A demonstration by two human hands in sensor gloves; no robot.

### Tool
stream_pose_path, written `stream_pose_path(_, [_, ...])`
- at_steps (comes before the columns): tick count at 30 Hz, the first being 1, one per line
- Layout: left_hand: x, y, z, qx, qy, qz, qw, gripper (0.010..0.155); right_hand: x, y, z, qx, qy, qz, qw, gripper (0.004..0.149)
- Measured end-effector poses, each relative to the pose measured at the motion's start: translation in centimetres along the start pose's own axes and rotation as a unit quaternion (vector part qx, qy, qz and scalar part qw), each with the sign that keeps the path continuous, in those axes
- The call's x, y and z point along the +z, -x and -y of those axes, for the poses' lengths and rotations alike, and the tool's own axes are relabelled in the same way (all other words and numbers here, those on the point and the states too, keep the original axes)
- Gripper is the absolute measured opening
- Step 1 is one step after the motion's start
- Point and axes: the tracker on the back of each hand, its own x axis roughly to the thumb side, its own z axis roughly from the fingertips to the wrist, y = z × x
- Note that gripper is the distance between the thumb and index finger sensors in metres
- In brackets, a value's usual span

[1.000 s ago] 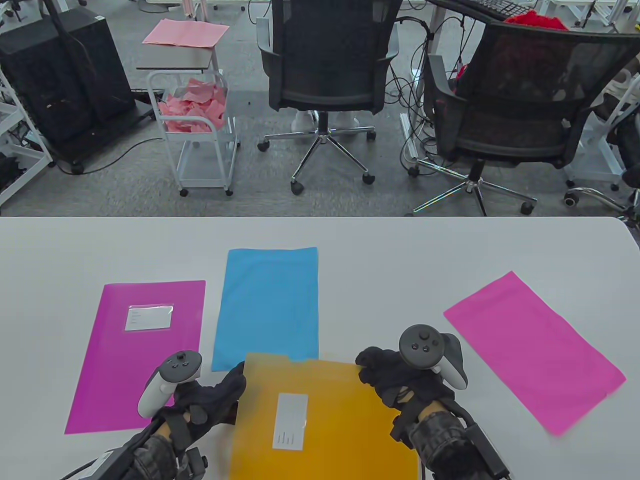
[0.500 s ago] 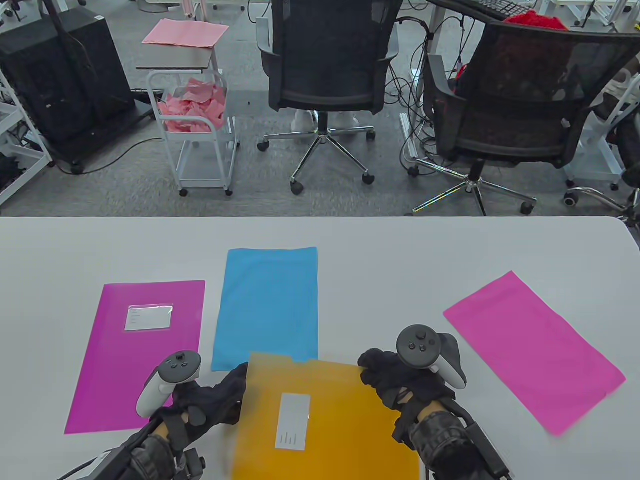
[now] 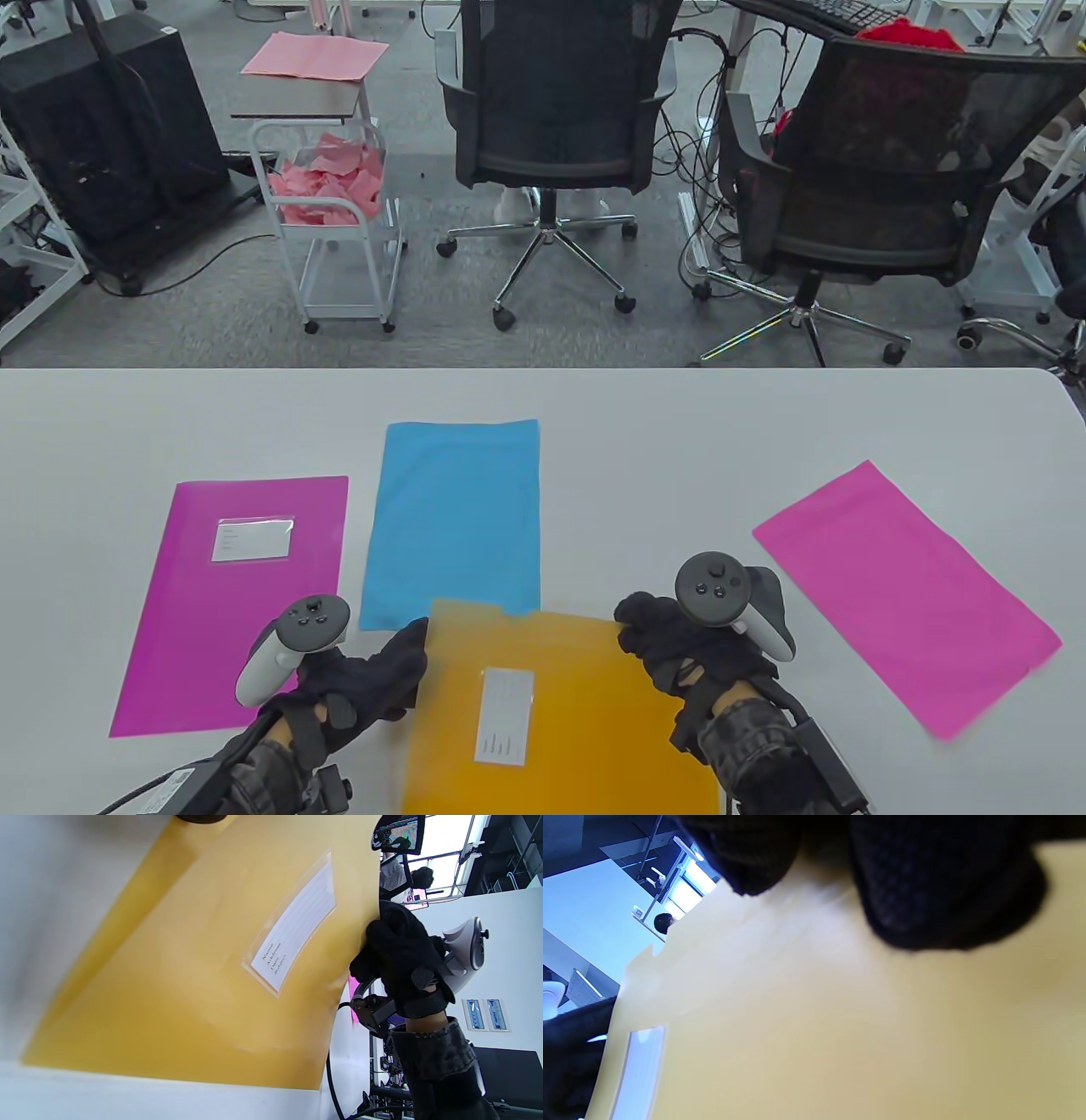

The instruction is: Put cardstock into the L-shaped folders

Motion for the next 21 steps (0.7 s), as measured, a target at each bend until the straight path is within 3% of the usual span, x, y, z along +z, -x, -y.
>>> stream_pose_path(2, [0.1, -0.6, -0.6, 0.003, -0.014, 0.011, 1.000, 0.103, 0.0, 0.1, 0.1, 0.004, 0.002, -0.003, 1.000, 0.046])
stream_pose_path(5, [0.6, -2.0, -2.5, -0.015, -0.095, 0.023, 0.995, 0.097, 0.0, 0.3, 0.3, 0.008, 0.004, -0.008, 1.000, 0.046])
stream_pose_path(7, [0.6, -2.8, -3.8, -0.056, -0.154, 0.011, 0.986, 0.093, 0.0, 0.5, 0.3, 0.004, 0.003, -0.012, 1.000, 0.046])
stream_pose_path(9, [0.0, -3.7, -5.2, -0.153, -0.213, -0.020, 0.965, 0.084, 0.0, 0.6, 0.4, 0.004, 0.002, -0.015, 1.000, 0.046])
stream_pose_path(12, [-1.6, -4.4, -5.9, -0.337, -0.247, -0.074, 0.906, 0.081, 0.1, 0.7, 0.5, 0.005, 0.001, -0.019, 1.000, 0.046])
stream_pose_path(13, [-2.5, -4.5, -5.9, -0.416, -0.250, -0.101, 0.869, 0.081, 0.2, 0.7, 0.5, 0.007, 0.001, -0.020, 1.000, 0.046])
stream_pose_path(18, [-6.0, -4.1, -4.4, -0.629, -0.187, -0.174, 0.734, 0.091, 0.2, 0.7, 0.6, 0.008, -0.003, -0.022, 1.000, 0.046])
stream_pose_path(20, [-6.9, -4.0, -3.7, -0.648, -0.175, -0.171, 0.721, 0.091, 0.2, 0.7, 0.5, 0.008, -0.004, -0.023, 1.000, 0.046])
stream_pose_path(21, [-7.3, -3.8, -3.4, -0.646, -0.170, -0.166, 0.725, 0.089, 0.2, 0.7, 0.5, 0.009, -0.007, -0.024, 1.000, 0.046])
